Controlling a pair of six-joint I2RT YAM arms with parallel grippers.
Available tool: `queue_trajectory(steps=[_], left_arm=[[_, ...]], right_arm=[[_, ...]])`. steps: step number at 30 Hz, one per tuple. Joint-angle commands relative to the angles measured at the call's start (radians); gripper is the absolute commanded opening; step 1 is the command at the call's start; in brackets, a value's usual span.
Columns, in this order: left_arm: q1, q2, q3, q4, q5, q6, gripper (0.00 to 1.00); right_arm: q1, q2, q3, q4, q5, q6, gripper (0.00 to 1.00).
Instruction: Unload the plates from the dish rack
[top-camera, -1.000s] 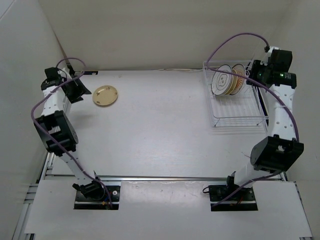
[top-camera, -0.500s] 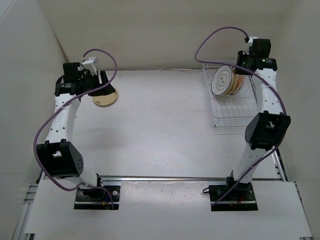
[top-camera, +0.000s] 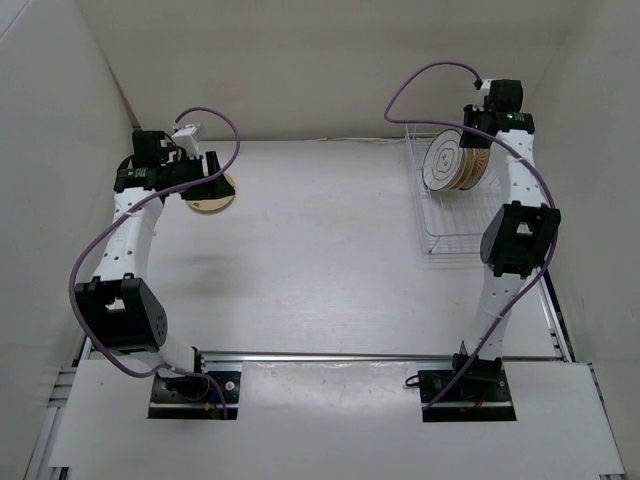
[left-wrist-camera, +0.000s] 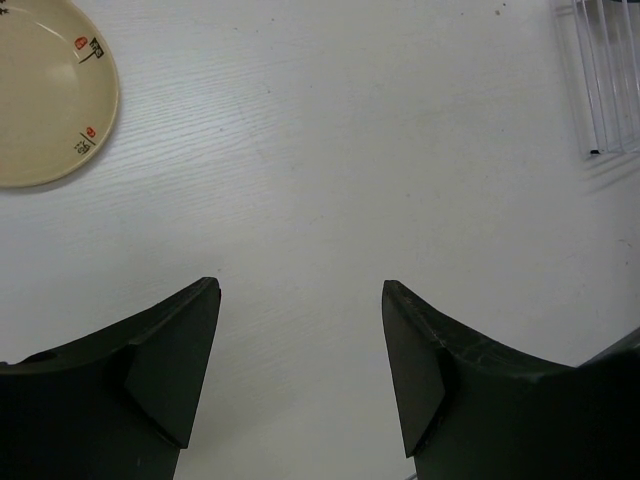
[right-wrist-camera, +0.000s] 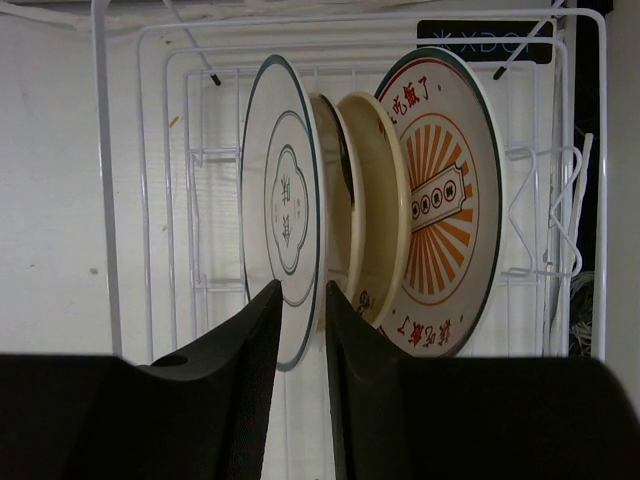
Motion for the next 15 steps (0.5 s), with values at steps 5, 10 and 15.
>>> queue_trajectory(steps=[5, 10, 15], left_arm=[[-0.003, 0.009, -0.007, 0.004, -0.001, 0.032, 0.76], [-0.003, 0.018, -0.007, 0.004, -0.001, 0.032, 0.76], [-0.003, 0.018, -0.007, -0.005, -0.011, 0.042, 0.76]], right_arm=[[-0.003, 0.073, 0.109, 0.039, -0.001, -0.014, 0.31], [-0.003, 0.114, 0.118, 0.039, -0.012, -0.014, 0.32], [-0.003, 0.145, 0.138, 0.039, -0.034, -0.014, 0.32]])
